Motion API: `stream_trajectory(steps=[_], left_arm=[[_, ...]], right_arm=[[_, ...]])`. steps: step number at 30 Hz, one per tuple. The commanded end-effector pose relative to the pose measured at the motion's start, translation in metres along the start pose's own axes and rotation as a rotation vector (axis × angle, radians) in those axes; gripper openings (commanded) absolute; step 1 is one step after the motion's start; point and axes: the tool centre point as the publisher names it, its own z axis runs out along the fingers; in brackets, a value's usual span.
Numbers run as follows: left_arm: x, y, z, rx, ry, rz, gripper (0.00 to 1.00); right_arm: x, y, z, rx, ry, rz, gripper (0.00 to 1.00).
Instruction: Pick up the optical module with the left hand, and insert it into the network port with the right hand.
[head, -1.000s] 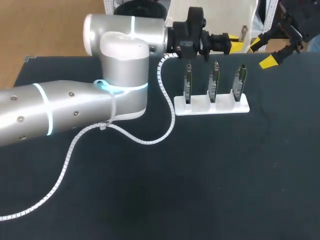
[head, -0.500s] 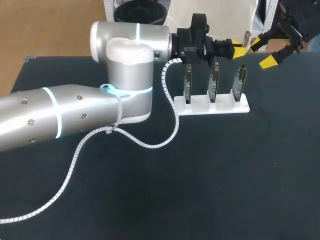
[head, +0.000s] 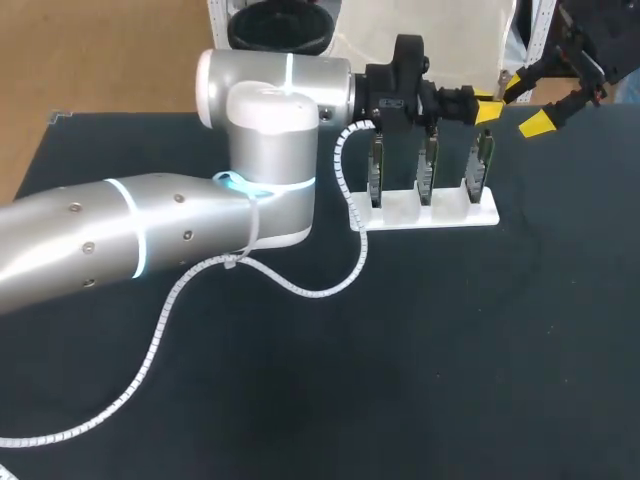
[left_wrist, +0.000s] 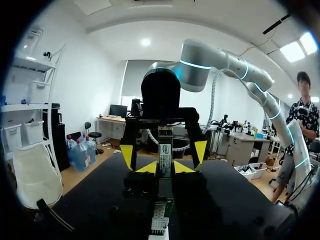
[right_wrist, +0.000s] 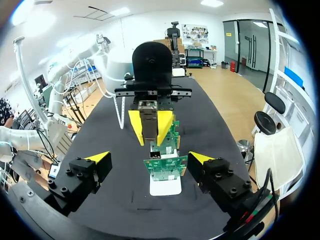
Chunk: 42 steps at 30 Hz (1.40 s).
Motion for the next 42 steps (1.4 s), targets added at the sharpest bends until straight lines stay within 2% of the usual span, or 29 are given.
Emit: stream_trajectory(steps=[1,31,37,42], left_arm=[[0.002,0.003,0.001,0.002,-0.002,-0.003,0.00],[0.002,0.001,-0.002,-0.006,0.012,0.003,0.00],[0.002,0.001,-0.002,-0.006,0.012,0.003,0.00],[0.002,0.001,-0.002,-0.006,0.012,0.003,0.00]], right_arm=[[0.000,0.002,0.001,0.006,0.000,-0.001,1.00],[0.000,0.002,0.001,0.006,0.000,-0.001,1.00],[-0.007,-0.003,-0.009,0.062,-0.026,-0.018,1.00],[-0.016,-0.008,-0.015,0.071,-0.059,-0.025,1.00]])
